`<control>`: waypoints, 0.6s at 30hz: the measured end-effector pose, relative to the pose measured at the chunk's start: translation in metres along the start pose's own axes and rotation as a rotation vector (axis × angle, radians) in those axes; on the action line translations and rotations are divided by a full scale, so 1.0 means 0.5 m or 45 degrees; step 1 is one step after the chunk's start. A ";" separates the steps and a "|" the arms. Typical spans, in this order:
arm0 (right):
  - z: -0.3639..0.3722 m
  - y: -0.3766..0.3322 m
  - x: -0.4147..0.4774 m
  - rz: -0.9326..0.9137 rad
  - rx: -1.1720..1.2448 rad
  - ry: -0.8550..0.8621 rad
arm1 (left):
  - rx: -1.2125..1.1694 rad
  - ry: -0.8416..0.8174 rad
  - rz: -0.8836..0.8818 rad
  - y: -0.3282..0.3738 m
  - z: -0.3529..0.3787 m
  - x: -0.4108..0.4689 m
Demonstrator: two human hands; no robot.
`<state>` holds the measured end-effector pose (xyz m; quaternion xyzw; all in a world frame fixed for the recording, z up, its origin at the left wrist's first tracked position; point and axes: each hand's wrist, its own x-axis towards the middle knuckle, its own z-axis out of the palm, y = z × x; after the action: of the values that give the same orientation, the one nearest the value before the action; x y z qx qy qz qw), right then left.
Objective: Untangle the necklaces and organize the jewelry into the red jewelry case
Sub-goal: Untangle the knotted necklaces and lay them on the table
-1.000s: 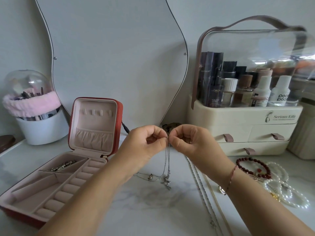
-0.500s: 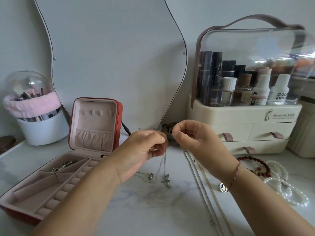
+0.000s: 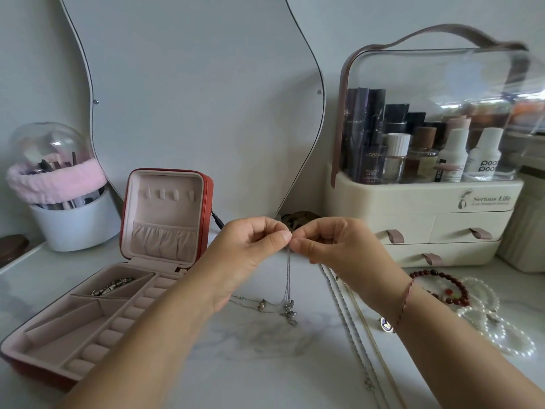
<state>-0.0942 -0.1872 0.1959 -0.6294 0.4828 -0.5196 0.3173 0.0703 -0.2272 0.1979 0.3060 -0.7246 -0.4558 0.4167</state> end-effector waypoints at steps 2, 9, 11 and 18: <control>0.003 0.001 0.000 -0.002 0.020 -0.011 | 0.006 -0.007 0.013 0.003 -0.001 -0.001; 0.005 0.003 -0.001 -0.018 0.064 -0.011 | -0.003 -0.041 0.005 0.003 -0.001 -0.002; 0.004 -0.001 -0.002 -0.003 0.089 -0.002 | 0.000 -0.027 0.003 0.001 -0.001 -0.001; 0.006 -0.005 -0.004 0.021 0.045 0.039 | 0.017 0.042 -0.003 -0.001 -0.004 0.002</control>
<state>-0.0906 -0.1848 0.1969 -0.6118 0.4834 -0.5350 0.3253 0.0715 -0.2290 0.1982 0.3172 -0.7203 -0.4463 0.4259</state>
